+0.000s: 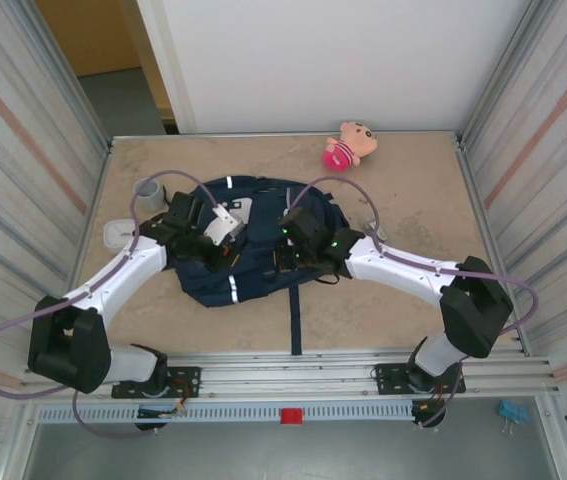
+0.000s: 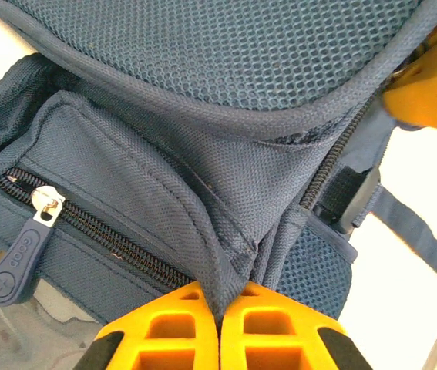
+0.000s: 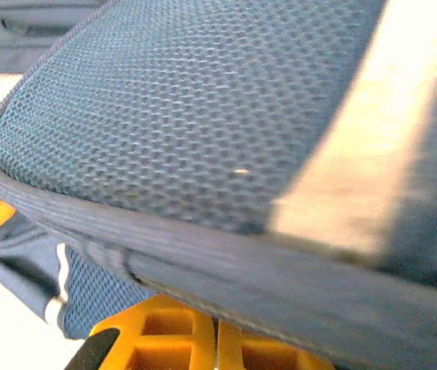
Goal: Pack books, pencil case, and school supplies into a backpack
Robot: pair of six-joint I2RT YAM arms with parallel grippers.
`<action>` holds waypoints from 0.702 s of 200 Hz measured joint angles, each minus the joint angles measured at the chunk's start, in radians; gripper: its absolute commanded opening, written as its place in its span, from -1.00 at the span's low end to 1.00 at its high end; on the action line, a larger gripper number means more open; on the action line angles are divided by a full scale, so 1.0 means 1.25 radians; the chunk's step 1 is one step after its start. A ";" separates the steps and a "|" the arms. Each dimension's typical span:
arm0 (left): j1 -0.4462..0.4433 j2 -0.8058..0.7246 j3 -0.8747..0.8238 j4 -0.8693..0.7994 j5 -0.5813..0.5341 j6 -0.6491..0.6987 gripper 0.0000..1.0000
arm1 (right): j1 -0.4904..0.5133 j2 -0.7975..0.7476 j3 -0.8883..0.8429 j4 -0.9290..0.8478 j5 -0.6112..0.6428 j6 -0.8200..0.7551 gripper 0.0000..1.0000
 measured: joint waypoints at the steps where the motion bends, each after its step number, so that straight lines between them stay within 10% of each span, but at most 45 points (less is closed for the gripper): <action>1: 0.000 0.000 0.000 0.000 -0.001 0.002 -0.74 | -0.001 0.000 0.000 0.000 -0.003 0.000 -1.00; 25: 0.004 -0.016 -0.008 0.005 -0.023 0.052 0.06 | -0.010 -0.004 -0.005 -0.011 -0.082 0.000 -1.00; 47: 0.007 -0.079 -0.034 0.029 -0.052 0.011 0.38 | -0.016 -0.004 -0.011 -0.018 -0.134 0.003 -1.00; 140: 0.010 -0.189 -0.150 -0.031 -0.253 -0.646 0.55 | 0.007 -0.004 -0.012 -0.006 -0.208 0.031 -1.00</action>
